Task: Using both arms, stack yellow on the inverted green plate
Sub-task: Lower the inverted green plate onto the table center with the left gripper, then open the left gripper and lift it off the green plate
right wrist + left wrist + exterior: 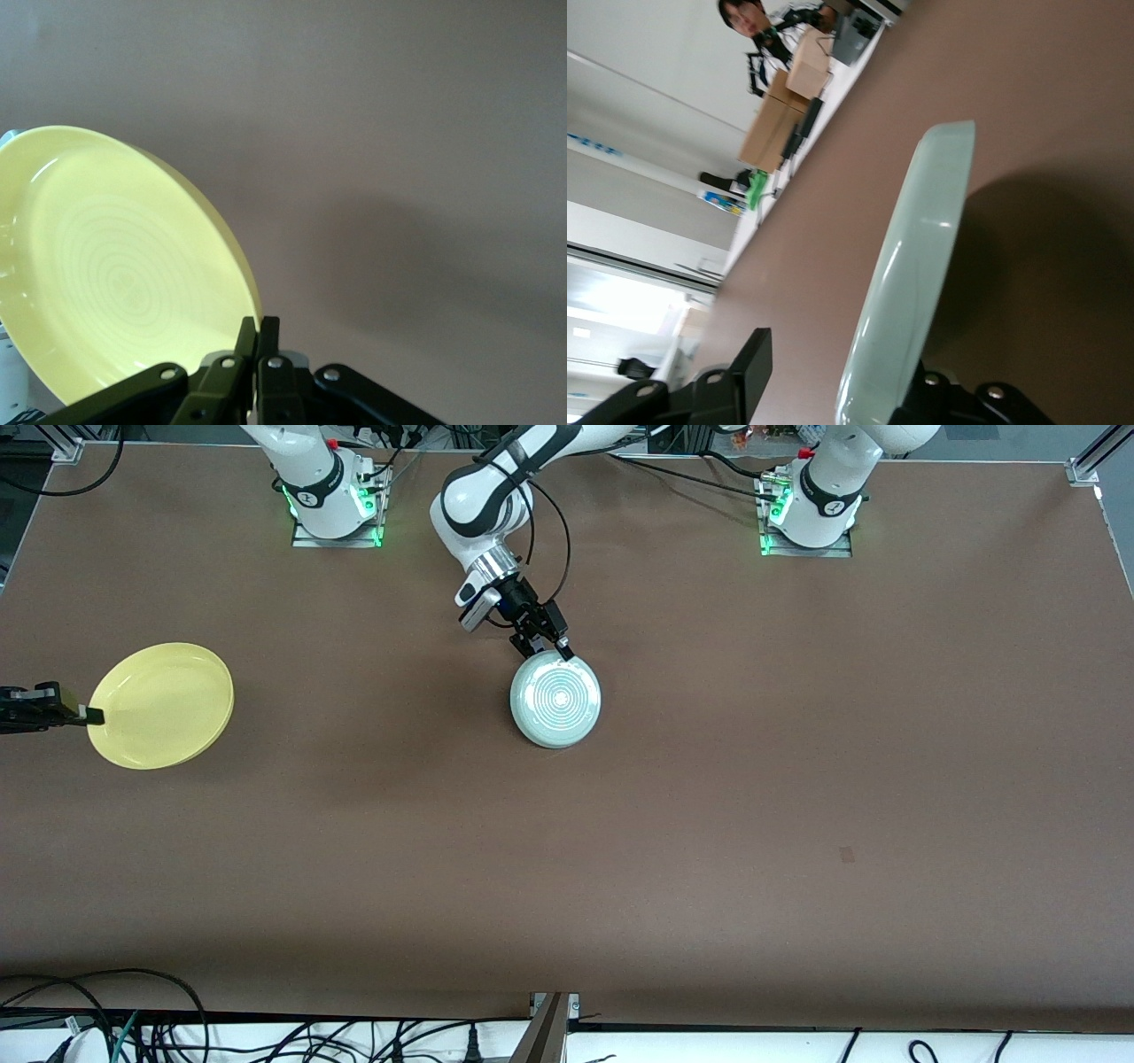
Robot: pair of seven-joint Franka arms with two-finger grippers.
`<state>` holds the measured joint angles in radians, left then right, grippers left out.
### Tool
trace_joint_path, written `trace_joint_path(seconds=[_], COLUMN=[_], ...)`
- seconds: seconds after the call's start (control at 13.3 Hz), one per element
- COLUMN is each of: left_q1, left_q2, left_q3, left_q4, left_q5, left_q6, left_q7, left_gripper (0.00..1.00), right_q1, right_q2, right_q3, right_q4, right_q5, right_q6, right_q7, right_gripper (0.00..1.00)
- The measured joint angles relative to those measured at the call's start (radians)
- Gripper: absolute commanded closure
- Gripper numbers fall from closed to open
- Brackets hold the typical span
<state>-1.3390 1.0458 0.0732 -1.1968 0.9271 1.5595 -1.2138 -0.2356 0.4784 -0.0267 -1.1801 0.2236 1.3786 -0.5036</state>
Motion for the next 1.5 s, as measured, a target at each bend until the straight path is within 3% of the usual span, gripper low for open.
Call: trace_joint_path(seconds=[0.38, 0.68, 1.05, 1.5], left_q1=[0.021, 0.056, 0.109, 0.144], left_q2=[-0.011, -0.035, -0.056, -0.067], left_q3=[0.002, -0.001, -0.003, -0.010], left_q4=[0.020, 0.025, 0.025, 0.023], left_q5=[-0.202, -0.270, -0.480, -0.634], left_q6=[0.167, 0.226, 0.424, 0.599], left_q7=[-0.020, -0.017, -0.017, -0.016], left_gripper=[0.00, 0.00, 0.00, 0.00], right_q1=[0.000, 0.000, 0.000, 0.003], right_q2=[0.001, 0.004, 0.005, 0.006], right_q3=[0.000, 0.000, 0.000, 0.001], right_q4=[0.000, 0.000, 0.000, 0.000], right_q5=[0.000, 0.000, 0.000, 0.000], right_q6=[0.000, 0.000, 0.000, 0.000], right_q7=[-0.002, -0.002, -0.002, -0.002], right_gripper=[1.00, 1.00, 1.00, 1.00])
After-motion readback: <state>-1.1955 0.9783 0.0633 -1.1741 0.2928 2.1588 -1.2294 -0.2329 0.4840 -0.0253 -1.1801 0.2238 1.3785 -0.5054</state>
